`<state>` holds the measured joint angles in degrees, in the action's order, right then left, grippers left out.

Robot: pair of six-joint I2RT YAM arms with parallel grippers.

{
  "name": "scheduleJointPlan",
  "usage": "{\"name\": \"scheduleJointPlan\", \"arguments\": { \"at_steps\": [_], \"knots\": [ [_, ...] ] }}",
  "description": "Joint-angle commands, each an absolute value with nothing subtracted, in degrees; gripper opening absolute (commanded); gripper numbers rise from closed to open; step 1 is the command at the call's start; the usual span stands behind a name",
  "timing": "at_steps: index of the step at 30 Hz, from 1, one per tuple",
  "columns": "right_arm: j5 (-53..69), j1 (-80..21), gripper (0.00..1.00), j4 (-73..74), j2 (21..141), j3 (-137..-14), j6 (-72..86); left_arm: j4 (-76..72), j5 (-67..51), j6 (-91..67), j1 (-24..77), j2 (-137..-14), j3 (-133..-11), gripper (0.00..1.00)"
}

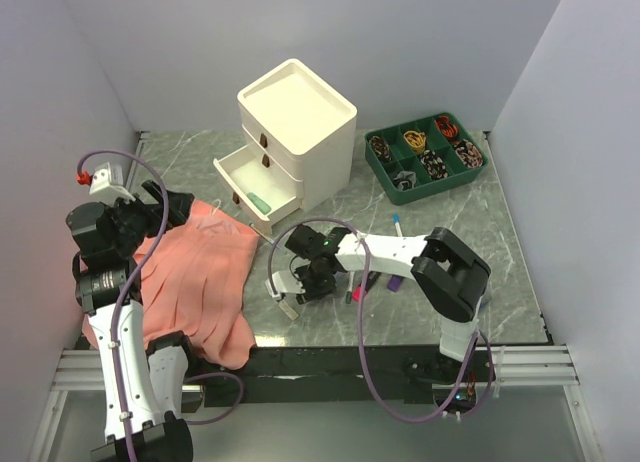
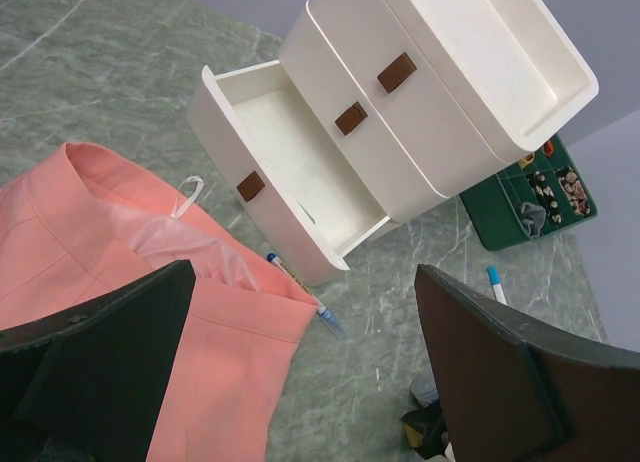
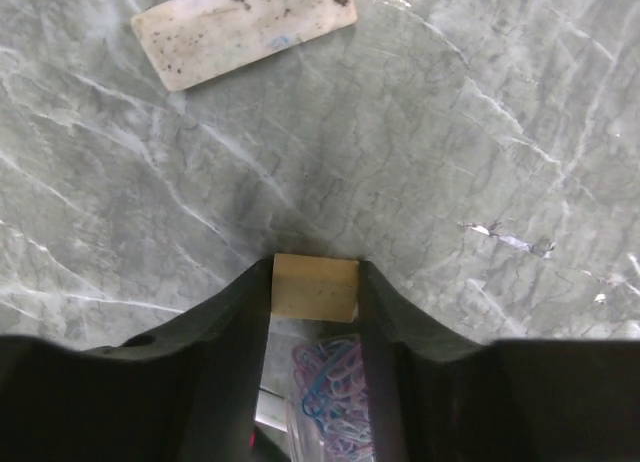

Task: Sort the stationery into containers
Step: Pick up the stationery from the center of the board, then place the stationery in the drawer.

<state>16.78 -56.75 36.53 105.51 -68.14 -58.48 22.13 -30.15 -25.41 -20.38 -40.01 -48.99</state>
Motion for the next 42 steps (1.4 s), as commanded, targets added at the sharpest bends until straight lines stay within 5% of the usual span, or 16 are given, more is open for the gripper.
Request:
{"name": "scheduleJointPlan", "arguments": {
  "at_steps": [1, 12, 29, 34, 38, 42],
  "knots": [
    [17.2, -57.0, 0.33, 38.7, 105.6, -71.2, -57.8, 20.4, -31.4, -26.3, -20.5, -39.8, -48.8, 1.00],
    [22.6, -56.8, 0.27, 38.2, 100.9, -89.9, -50.0, 19.7, -32.0, -25.8, -20.1, -41.6, -50.1, 1.00],
    [2.4, -52.1, 0.28, 11.3, 119.7, -105.8, -41.7, 23.0, -30.2, -24.5, -20.0, -40.7, -49.0, 0.99],
    [0.1, -51.5, 0.33, 11.8, 124.9, -111.3, -40.4, 22.6, -30.3, -24.8, -20.1, -40.9, -49.0, 0.99],
    [-2.1, -51.5, 0.53, 11.7, 125.1, -111.2, -38.2, 21.7, -30.8, -25.1, -20.2, -41.1, -48.5, 1.00],
    [-2.6, -51.5, 0.60, 11.2, 122.7, -109.1, -35.8, 20.6, -31.3, -26.0, -20.1, -41.5, -48.1, 1.00]
  ]
}}
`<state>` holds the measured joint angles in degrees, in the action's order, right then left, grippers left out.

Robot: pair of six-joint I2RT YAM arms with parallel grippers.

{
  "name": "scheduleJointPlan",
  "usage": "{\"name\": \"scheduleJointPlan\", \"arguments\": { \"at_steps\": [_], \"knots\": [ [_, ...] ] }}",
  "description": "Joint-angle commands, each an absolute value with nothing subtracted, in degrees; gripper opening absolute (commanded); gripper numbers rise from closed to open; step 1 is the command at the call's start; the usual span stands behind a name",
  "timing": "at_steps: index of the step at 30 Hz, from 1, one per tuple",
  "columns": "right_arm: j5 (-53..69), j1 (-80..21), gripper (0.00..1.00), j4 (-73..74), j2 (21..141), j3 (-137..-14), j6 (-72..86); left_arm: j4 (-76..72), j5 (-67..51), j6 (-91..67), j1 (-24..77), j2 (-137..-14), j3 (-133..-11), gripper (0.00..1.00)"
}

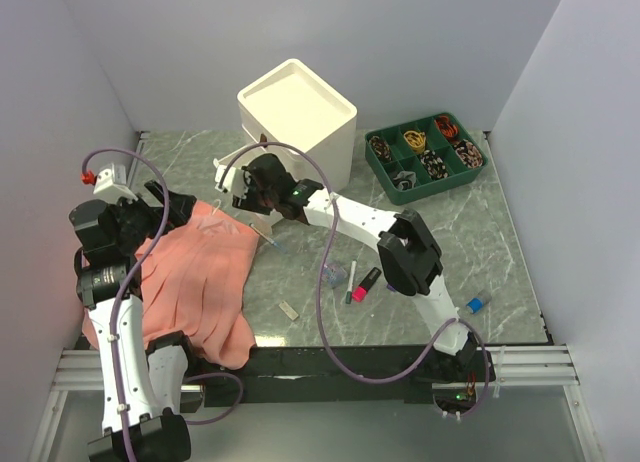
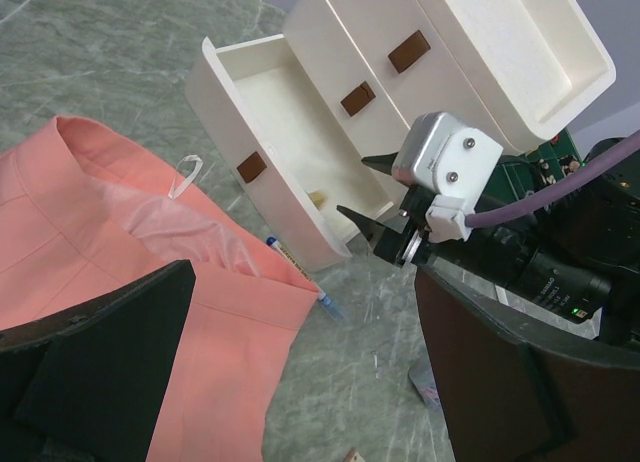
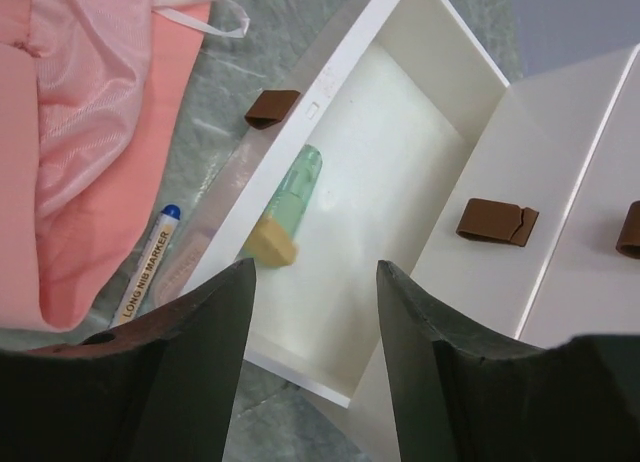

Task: Sort the stationery into containers
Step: Place the stationery in the drawer, then pick up the stationery from the center of the board.

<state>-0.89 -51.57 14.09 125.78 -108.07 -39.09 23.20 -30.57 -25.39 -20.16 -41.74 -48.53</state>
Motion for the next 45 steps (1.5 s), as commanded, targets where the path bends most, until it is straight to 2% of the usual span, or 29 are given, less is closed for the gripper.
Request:
{"name": "scheduleJointPlan", "arguments": {
  "at_steps": [1, 5, 9, 14, 18, 25, 41, 45],
  "knots": [
    [-2.5, -51.5, 0.61, 11.4, 122.0, -108.6, -35.3, 20.3, -31.3, -26.2, -20.1, -41.7, -47.9, 0.99],
    [2.7, -51.5, 0.61, 16.1, 116.8, -106.4, -30.5, 19.3, -31.6, -26.5, -20.1, -42.2, -48.2, 1.00],
    [7.5, -52.8, 0.59, 20.8, 107.6, -97.9, -17.8, 19.3, -30.3, -26.2, -20.1, -42.5, -48.7, 0.99],
    [4.8, -56.3, 0.62, 22.1, 98.7, -82.2, -2.8, 19.2, -28.4, -25.9, -20.1, -42.9, -48.9, 1.00],
    [2.8, -59.9, 0.64, 21.9, 95.2, -74.8, 2.4, 19.2, -27.2, -25.3, -19.7, -42.7, -48.4, 1.00],
    [1.8, -65.6, 0.63, 21.3, 97.6, -69.4, 7.5, 21.1, -25.8, -24.3, -19.1, -41.2, -47.6, 0.99],
    [0.1, -69.4, 0.62, 23.6, 108.1, -73.8, 11.7, 26.5, -23.2, -23.0, -18.7, -35.4, -47.1, 1.00],
    [-1.3, -69.7, 0.58, 23.9, 109.8, -74.0, 12.3, 26.1, -23.4, -23.4, -18.5, -35.0, -46.7, 0.99]
  ]
}}
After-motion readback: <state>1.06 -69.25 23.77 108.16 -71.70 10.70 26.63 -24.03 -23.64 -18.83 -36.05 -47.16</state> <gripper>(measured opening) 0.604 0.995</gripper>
